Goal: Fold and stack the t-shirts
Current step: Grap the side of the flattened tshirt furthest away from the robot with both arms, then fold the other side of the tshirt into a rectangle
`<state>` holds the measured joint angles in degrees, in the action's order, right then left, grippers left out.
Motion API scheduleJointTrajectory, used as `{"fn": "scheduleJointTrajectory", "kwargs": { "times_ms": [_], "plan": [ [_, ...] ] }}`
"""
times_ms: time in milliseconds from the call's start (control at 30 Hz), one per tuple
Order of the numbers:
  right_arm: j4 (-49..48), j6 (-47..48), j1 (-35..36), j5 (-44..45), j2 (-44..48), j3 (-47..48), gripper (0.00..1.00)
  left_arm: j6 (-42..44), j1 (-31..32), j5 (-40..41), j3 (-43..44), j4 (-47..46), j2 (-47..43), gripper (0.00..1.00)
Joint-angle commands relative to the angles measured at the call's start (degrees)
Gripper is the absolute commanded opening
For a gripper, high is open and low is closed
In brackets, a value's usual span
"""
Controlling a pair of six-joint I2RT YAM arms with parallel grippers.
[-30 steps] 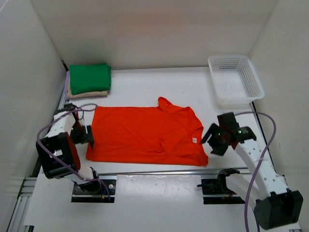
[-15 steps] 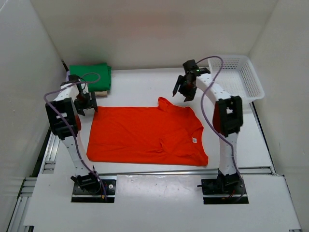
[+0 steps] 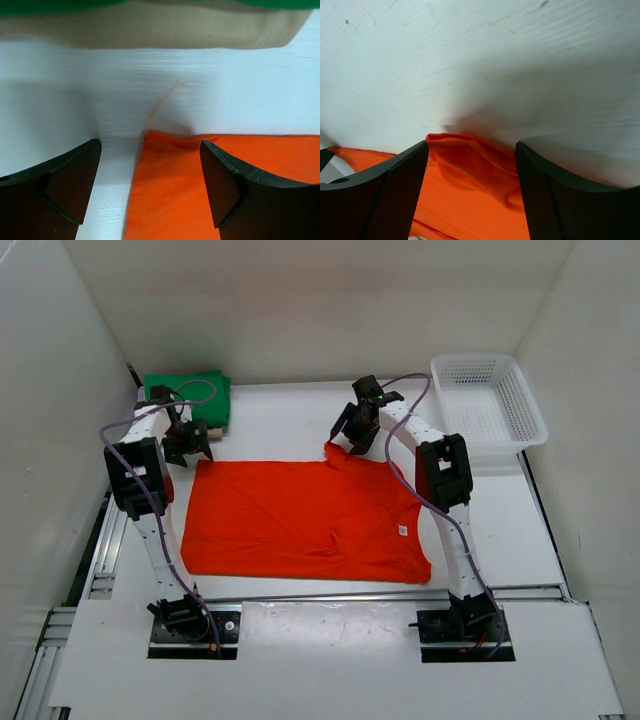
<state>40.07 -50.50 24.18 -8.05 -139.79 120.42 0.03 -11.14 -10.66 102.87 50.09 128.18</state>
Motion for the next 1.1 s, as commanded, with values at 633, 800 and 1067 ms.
{"fn": "scheduleJointTrajectory", "kwargs": {
  "times_ms": [633, 800, 1067],
  "plan": [
    [1.15, 9.44, 3.75, 12.08, 21.71, -18.98, 0.00, -0.03, 1.47, -3.87, -6.27, 2.39, -5.10, 0.10],
    [-0.08, 11.56, 7.71, 19.72, 36.49, -33.38, 0.00, -0.03, 2.52, 0.54, -14.77, -1.21, -17.42, 0.10],
    [-2.63, 4.64, 14.83, 20.27, 52.59, -60.62, 0.00, -0.03, 5.25, 11.17, -33.60, -7.37, -31.84, 0.10]
  ]
}}
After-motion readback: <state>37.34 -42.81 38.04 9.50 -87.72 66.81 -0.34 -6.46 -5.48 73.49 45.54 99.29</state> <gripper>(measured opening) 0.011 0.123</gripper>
